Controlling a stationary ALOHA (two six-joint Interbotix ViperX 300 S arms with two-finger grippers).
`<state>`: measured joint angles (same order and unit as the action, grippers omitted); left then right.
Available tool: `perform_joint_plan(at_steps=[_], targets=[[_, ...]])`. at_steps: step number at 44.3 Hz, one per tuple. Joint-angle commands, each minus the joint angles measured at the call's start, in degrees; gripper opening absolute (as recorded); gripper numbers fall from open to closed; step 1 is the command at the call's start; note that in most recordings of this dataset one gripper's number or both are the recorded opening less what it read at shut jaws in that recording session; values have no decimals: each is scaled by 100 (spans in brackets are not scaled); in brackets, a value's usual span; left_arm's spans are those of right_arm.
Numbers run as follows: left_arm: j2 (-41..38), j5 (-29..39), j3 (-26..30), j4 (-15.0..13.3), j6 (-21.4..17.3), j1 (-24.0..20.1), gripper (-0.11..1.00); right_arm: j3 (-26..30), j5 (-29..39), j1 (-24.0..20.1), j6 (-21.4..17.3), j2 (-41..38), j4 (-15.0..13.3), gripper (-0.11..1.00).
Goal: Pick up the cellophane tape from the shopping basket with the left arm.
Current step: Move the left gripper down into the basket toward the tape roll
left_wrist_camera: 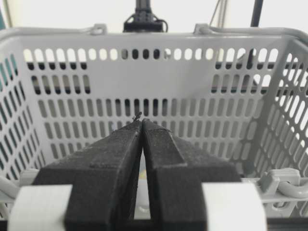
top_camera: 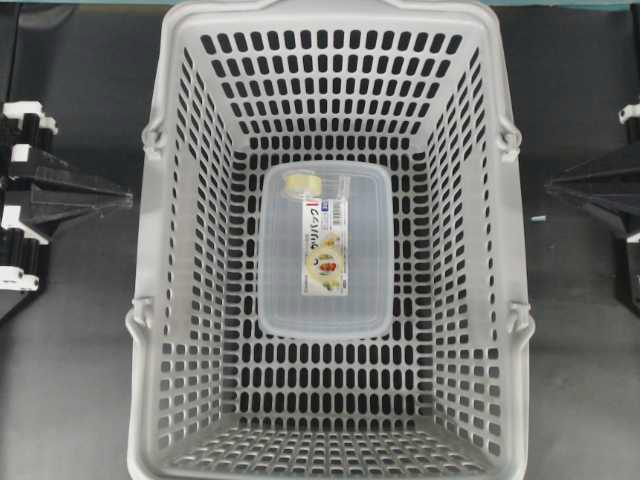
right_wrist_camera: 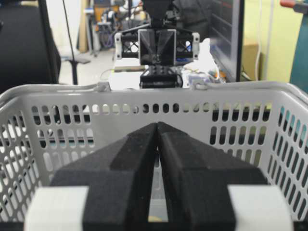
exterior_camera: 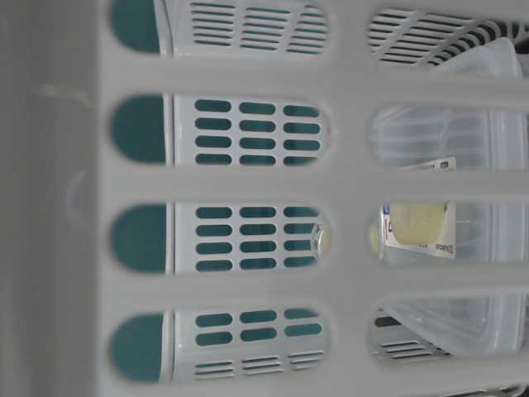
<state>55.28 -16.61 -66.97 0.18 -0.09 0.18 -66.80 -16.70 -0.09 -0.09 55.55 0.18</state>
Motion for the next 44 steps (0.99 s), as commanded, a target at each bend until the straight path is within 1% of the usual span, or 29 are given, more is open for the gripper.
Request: perform_joint_plan(at_steps=[1,2,4,5,11,17,26,29,32,35,40,41,44], targets=[[-35,615,501,237,158,70,6,26,-18,44,0,-62,9,1],[-70,888,650,237,211,79,6,26,9,44,0,-53,26,1],[-149,1283,888,237,255,88,2,26,53,44,-9,-53,26,3],[-202,1564,1055,237,255,88,0,26,88,44,-9,-53,26,0],[-431,2672,1740,237,246,97,0,44,211,44,-53,-35,26,-1],[-896,3867,2514,237,229,97,0,79,396,44,-114,-35,26,0],[-1661,4737,3428,237,211,132,0,185,598,53,-211,-26,26,0],[-1907,4939,3630,237,211,114,0,185,633,53,-220,-26,26,3],[-2215,5098,3814,237,211,105,0,193,659,53,-229,-26,26,12],[-2479,5212,3964,237,220,105,0,193,650,53,-229,-26,26,28],[-2953,5370,4289,246,220,26,1,202,650,62,-229,-26,26,59],[-3032,5396,4359,237,220,18,1,202,659,62,-229,-26,26,64],[-3296,5555,4544,237,220,-9,9,202,659,62,-229,-26,26,74]])
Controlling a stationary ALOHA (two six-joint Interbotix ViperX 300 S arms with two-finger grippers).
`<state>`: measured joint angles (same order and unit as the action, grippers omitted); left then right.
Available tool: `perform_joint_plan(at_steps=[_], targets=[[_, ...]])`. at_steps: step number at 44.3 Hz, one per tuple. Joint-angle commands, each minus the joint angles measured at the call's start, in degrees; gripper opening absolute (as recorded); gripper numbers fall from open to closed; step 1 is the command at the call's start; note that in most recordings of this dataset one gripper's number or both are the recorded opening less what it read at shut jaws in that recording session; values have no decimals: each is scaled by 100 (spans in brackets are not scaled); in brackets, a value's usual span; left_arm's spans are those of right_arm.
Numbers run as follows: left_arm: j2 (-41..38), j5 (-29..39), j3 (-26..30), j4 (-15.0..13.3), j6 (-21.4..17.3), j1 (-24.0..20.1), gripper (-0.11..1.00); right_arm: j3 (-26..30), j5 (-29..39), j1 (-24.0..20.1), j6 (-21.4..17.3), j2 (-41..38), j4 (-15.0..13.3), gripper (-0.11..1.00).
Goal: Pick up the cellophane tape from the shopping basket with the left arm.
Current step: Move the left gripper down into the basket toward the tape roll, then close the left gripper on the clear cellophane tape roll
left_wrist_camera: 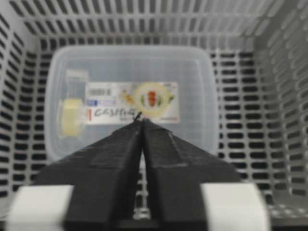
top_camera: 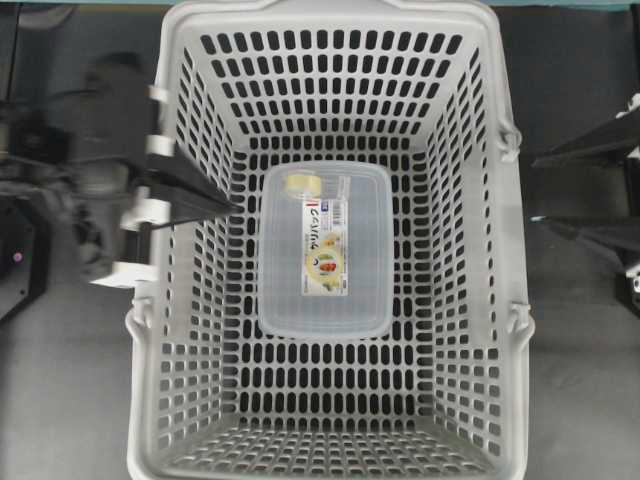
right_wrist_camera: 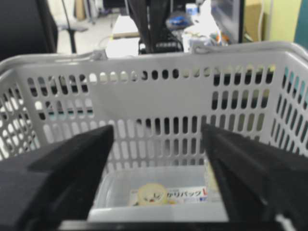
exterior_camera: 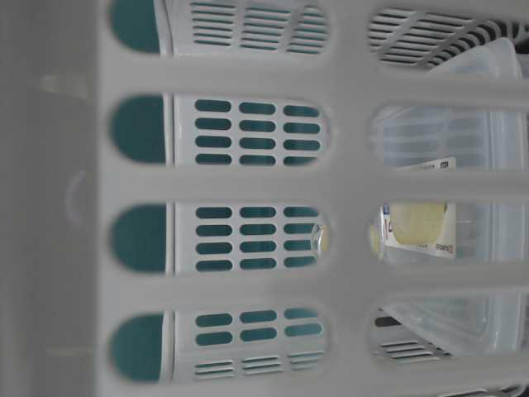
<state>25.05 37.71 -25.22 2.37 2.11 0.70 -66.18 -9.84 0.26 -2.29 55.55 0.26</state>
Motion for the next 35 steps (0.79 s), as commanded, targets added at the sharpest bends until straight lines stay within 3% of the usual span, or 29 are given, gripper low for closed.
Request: perform_joint_plan(at_steps=[1,12,15,24,35], targets=[[-369,193,431,18,0,-70,14,141,-26,26,-9,-26,18,76],[-1600,1072,1222,18,-9,-44,80,141,-44,18,-9,-26,18,75],[-1890,1213,1415,18,-9,-9,89,132,-53,26,-9,-26,18,75],[-2769,1354,1934,18,-158,114,90,141,-167,18,-9,-18,18,75],[-3454,1380,2145,18,-343,272,90,132,-211,18,-9,-18,18,75]])
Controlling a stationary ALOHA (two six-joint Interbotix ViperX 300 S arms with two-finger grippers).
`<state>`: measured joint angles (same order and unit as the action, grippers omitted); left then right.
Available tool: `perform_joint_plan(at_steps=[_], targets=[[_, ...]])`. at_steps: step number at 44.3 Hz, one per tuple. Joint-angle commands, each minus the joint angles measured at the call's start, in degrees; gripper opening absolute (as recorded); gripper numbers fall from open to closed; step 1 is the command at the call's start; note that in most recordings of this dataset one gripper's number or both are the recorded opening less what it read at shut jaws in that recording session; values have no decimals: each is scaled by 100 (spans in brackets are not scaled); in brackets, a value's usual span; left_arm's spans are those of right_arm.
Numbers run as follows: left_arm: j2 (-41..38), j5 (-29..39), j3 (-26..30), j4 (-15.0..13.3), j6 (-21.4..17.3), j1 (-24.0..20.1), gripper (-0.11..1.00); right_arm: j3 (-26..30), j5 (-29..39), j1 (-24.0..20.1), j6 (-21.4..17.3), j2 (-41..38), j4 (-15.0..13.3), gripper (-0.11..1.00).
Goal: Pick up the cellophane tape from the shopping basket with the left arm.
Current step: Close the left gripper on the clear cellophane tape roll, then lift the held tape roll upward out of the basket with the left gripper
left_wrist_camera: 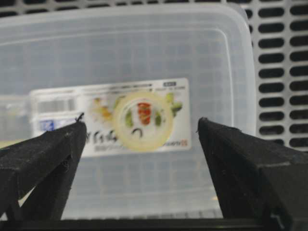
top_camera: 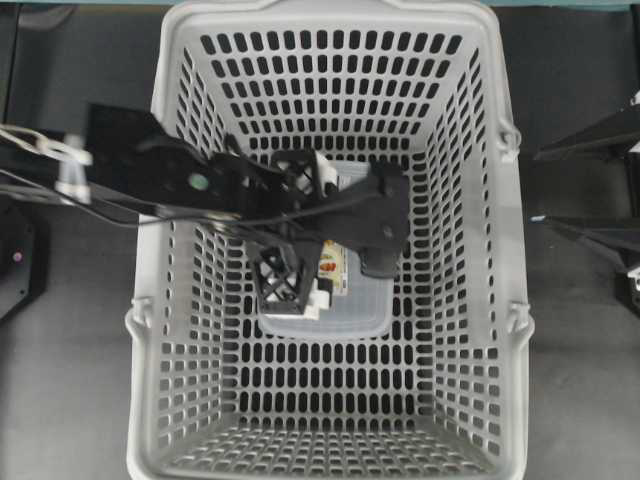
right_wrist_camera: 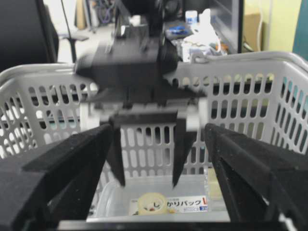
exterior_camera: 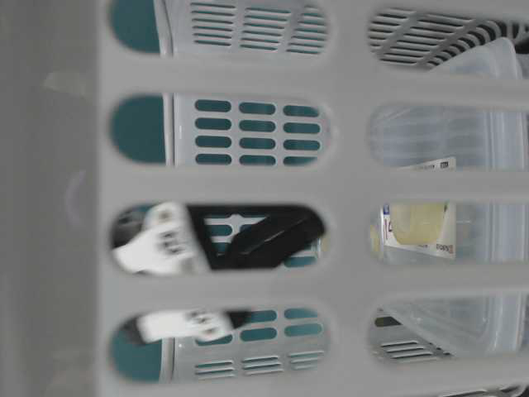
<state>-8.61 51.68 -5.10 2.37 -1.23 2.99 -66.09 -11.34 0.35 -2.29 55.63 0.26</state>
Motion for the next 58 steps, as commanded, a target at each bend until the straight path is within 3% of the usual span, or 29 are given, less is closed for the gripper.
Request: perform_joint_plan(at_steps=[1,40,44,49,58], targets=[[-123,-9,141,26,-9,53,90,132,-62,9,-9,-26,18,75],[-369,-413,-290,26,-18,-35,88,105,-62,-44,-9,-26,18,75],[-360,-387,-290,18,-26,-26,79,97,-62,-44,-9,-26,18,75],[-255,-246,-202,18,-26,-26,49,97,-62,-44,-9,-26,18,75],[141,369,378,18,-26,-9,50,97,-62,-44,-9,-26,9,75]])
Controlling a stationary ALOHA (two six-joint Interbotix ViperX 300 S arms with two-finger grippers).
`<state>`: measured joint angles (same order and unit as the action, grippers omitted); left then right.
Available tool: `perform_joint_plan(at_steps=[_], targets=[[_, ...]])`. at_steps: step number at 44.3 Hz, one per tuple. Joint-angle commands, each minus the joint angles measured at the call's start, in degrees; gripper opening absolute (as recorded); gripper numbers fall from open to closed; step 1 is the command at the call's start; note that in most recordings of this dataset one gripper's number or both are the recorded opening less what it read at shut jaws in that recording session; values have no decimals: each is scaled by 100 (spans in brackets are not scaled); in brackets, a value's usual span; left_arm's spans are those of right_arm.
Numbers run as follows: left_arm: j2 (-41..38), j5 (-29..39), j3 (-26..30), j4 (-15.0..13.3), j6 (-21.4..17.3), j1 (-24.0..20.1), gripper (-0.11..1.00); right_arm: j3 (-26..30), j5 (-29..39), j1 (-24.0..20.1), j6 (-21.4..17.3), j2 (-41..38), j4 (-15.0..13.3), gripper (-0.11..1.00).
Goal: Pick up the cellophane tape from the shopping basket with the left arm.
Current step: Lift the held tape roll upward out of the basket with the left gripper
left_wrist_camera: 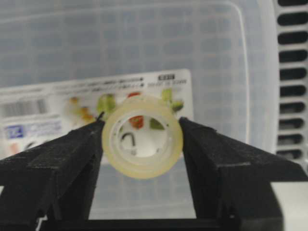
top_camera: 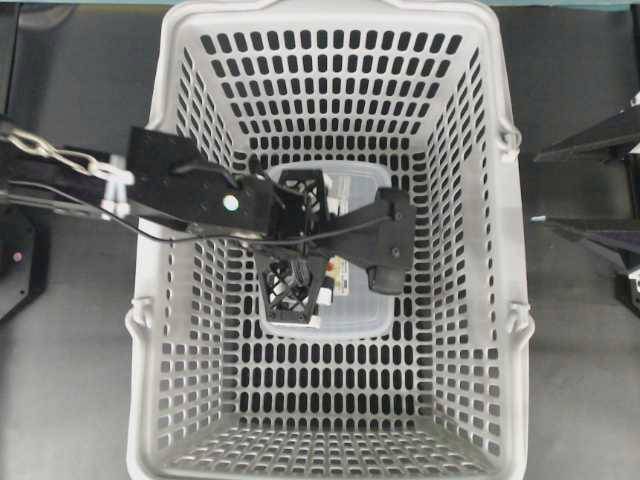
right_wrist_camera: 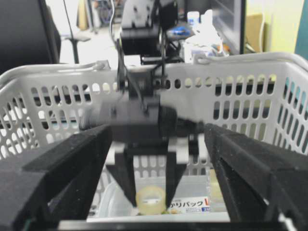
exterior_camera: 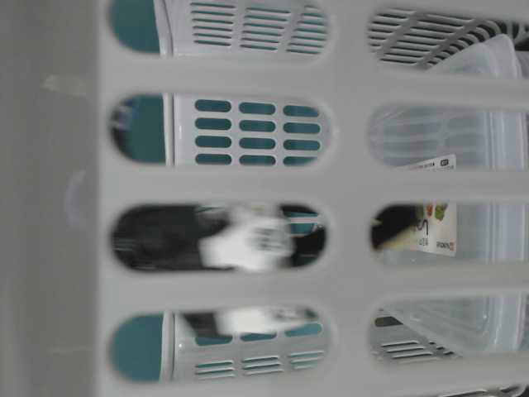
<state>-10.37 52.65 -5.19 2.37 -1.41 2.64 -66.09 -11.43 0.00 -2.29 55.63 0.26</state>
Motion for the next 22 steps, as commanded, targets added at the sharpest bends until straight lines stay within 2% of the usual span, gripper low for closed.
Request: perform_joint_plan(at_steps=[1,14,18,22], targets=[[352,369,475,18,-9,35,50,97,-53,-9,-9,-26,18,75],[650,1890,2021,18,0,158,50,97,-114,-9,-9,-35,18,75],[659,2153,2338,18,0,158,50,97,-132,-9,-9,-26,9,75],[633,2232,2399,18,0,158,50,97,-132,-9,-9,-26,18,75]])
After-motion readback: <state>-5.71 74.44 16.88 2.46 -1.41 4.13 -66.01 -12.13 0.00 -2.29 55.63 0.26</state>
